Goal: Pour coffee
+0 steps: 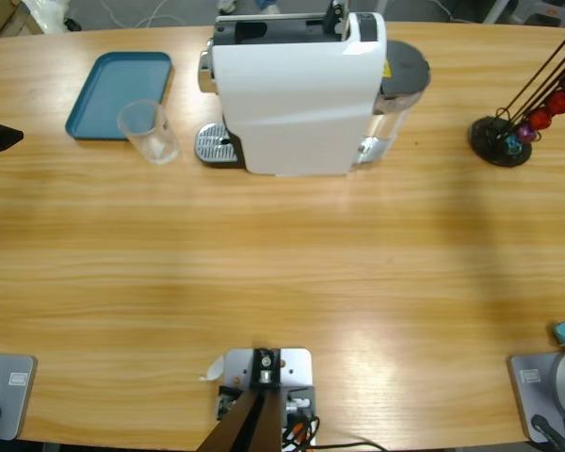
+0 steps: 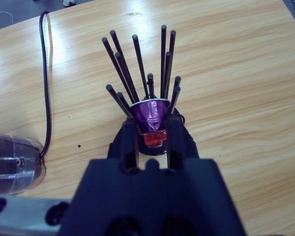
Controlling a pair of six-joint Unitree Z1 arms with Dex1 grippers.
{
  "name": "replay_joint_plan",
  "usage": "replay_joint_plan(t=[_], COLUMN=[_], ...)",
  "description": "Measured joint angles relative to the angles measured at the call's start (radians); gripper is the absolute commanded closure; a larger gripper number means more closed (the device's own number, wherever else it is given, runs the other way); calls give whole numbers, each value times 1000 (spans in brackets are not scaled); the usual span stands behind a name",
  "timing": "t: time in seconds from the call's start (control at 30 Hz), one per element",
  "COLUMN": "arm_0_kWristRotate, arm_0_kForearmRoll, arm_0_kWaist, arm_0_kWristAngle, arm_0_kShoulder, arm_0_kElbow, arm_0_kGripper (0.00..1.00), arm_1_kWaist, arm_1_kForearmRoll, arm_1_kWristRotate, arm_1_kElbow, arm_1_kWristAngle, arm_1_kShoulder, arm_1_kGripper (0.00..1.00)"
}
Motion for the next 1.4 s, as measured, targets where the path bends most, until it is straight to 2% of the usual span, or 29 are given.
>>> replay_joint_plan(t=[0.13,0.2,0.6,0.87,0.9,0.93,0.97,1.0,1.03,1.1,1.13,1.4], arm_0_kWristRotate=[1,3,3,3,3,3,3,3,3,3,3,3], arm_0_kForearmRoll=[0,0,-1,-1,-1,-1,-1,-1,-1,-1,-1,-1], arm_0_kWaist=[0,0,0,0,0,0,0,0,0,0,0,0], arm_0_kWristAngle=[0,0,-1,-2,-2,-2,-2,-2,-2,-5,-7,-12], arm_0_kShoulder=[0,0,0,-1,-1,-1,-1,-1,-1,-1,-1,-1], arm_0_kElbow=[0,0,0,0,0,0,0,0,0,0,0,0], arm_0_kGripper=[285,284,285,285,283,284,285,285,283,284,282,284], arm_1_kWaist=[0,0,0,-1,-1,-1,-1,-1,-1,-1,-1,-1], arm_1_kForearmRoll=[-3,-4,-3,51,57,62,66,68,71,72,72,51], arm_1_kWristRotate=[0,0,0,0,0,0,0,0,0,-1,-2,-3], arm_1_kElbow=[0,0,4,1,-1,-4,-7,-9,-11,-11,-11,-15], arm_1_kWristAngle=[0,0,0,0,0,0,0,0,0,0,1,9], arm_1_kShoulder=[2,2,-6,-72,-78,-82,-83,-83,-83,-83,-82,-29], arm_1_kGripper=[916,991,994,993,969,726,384,188,91,8,0,5])
